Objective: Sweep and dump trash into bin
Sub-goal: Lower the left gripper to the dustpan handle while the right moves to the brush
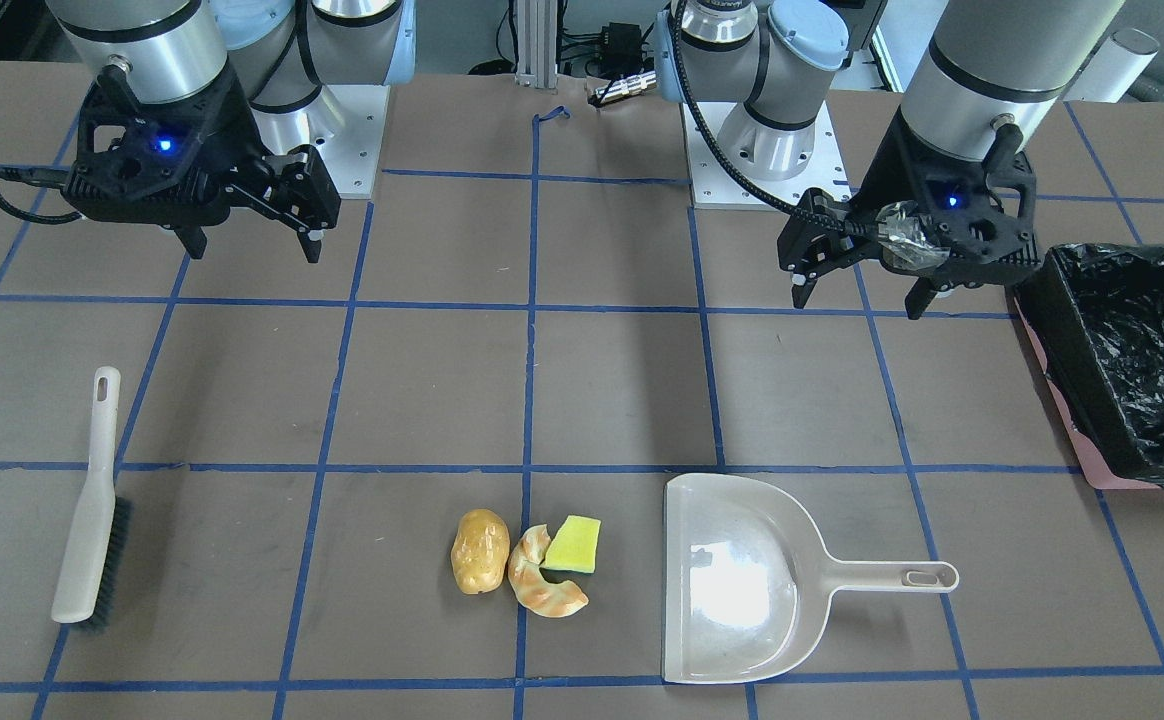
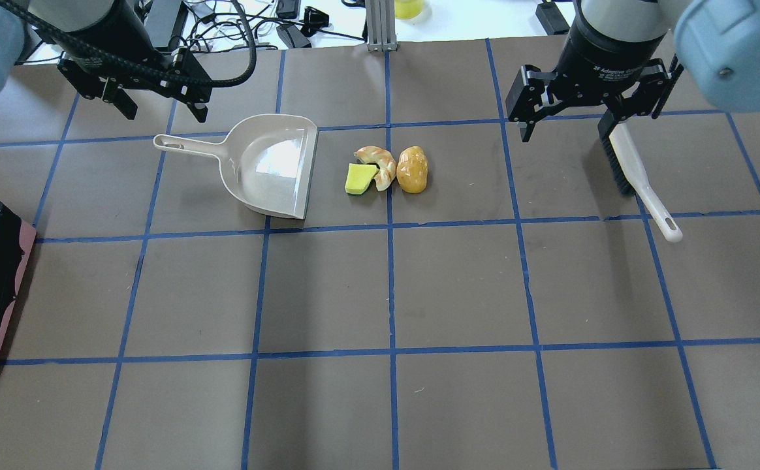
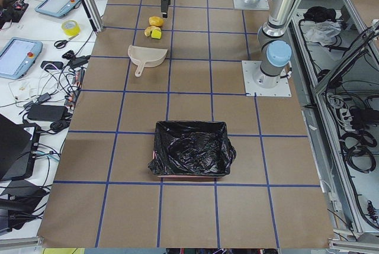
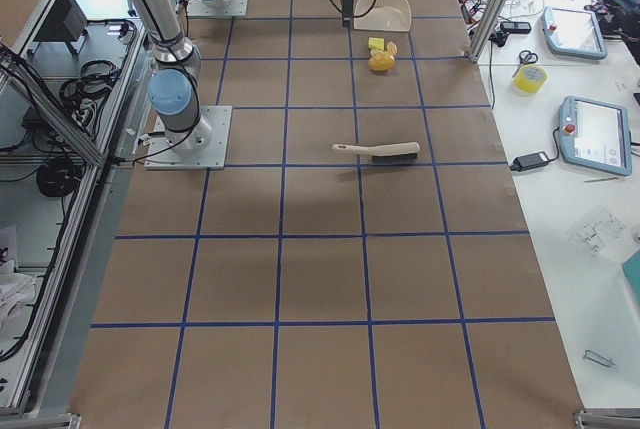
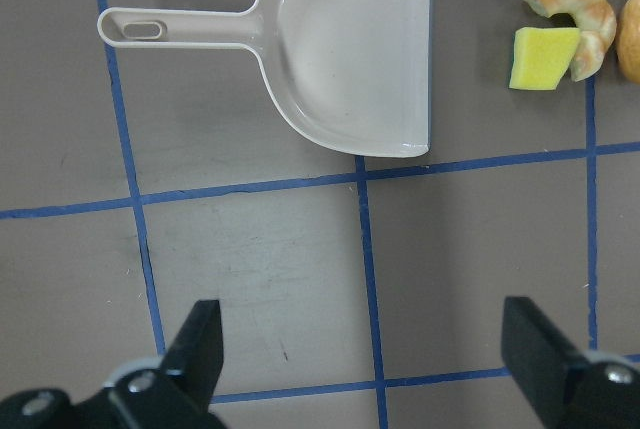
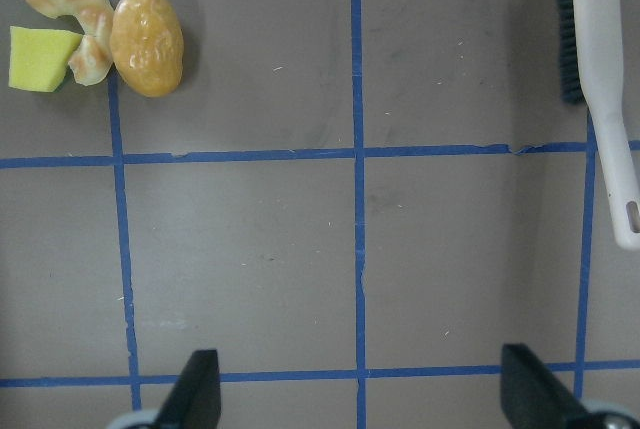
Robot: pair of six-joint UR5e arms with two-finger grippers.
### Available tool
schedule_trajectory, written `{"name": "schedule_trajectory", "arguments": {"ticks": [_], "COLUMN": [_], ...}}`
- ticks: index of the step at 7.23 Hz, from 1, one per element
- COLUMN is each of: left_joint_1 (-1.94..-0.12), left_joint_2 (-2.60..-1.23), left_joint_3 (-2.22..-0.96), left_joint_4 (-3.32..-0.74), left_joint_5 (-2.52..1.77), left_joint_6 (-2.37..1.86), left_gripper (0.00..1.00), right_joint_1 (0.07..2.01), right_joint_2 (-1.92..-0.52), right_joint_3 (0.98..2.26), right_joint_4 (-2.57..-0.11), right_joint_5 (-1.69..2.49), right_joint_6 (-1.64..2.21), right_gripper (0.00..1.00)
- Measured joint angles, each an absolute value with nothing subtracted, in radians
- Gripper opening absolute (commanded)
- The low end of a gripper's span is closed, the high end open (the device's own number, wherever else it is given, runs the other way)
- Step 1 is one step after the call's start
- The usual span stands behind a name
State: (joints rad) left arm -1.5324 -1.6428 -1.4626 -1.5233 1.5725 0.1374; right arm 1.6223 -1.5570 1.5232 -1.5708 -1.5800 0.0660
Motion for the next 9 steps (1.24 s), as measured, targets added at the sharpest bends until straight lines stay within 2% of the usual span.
{"name": "schedule_trajectory", "arguments": {"ticks": [5, 9], "left_joint_1": [-1.530, -1.478], "left_joint_2": [-1.663, -1.704], "left_joint_3": [-1.455, -1.480], "left_joint_4": [-1.514, -1.436], "left_joint_5": [1.573, 1.570], "left_joint_6": [0.158, 0.499], "left_gripper": [1.00, 1.00], "right_joint_1": [1.622, 1.621], "right_joint_2": [-1.557, -1.557], "right_joint_3": [1.523, 1.523], "right_joint_4": [-1.569, -1.569], "right_joint_5": [-1.582, -1.583], "right_joint_6": [0.064, 0.062], "right_gripper": [1.00, 1.00]}}
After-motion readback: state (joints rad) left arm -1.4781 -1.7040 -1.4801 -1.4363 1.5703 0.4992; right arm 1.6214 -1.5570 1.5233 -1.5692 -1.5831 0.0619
